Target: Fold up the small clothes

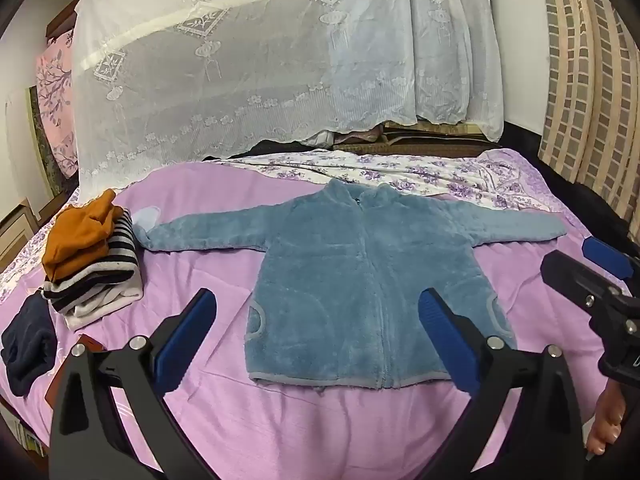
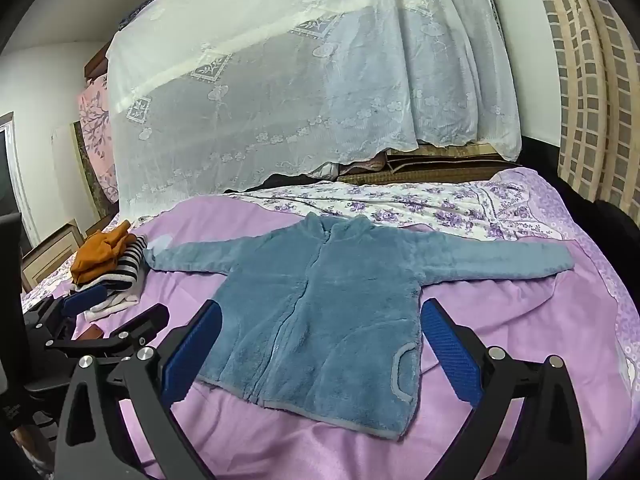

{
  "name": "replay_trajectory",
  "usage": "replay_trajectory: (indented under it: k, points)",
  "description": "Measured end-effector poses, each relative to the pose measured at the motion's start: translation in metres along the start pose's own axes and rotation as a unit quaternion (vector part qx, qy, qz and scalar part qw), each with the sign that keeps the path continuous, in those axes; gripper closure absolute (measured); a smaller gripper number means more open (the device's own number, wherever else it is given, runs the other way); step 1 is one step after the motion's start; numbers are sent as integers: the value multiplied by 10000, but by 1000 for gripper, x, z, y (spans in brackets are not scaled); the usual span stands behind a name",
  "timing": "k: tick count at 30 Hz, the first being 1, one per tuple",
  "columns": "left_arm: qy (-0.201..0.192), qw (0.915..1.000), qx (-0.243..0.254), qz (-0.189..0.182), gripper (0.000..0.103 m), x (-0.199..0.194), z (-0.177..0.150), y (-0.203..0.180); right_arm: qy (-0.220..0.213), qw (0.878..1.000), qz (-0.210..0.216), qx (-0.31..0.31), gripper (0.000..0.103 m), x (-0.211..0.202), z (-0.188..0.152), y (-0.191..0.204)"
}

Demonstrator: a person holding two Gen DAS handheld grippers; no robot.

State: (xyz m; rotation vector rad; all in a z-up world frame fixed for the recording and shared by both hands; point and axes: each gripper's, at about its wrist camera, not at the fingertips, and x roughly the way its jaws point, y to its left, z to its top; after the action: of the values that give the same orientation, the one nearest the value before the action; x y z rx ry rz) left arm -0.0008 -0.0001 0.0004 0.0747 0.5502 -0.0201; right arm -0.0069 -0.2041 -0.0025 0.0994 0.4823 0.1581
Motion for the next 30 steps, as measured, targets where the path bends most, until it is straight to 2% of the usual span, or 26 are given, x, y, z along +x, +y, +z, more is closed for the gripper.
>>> replay_trajectory:
  k: [8, 30]
  points:
    - [1, 10000, -31, -9, 5, 0, 2, 5, -40, 9999, -10, 94, 3, -2, 1, -8]
    - [70, 10000, -59, 13, 5, 4, -2, 4, -63, 10000, 52, 22, 3, -1, -4, 0]
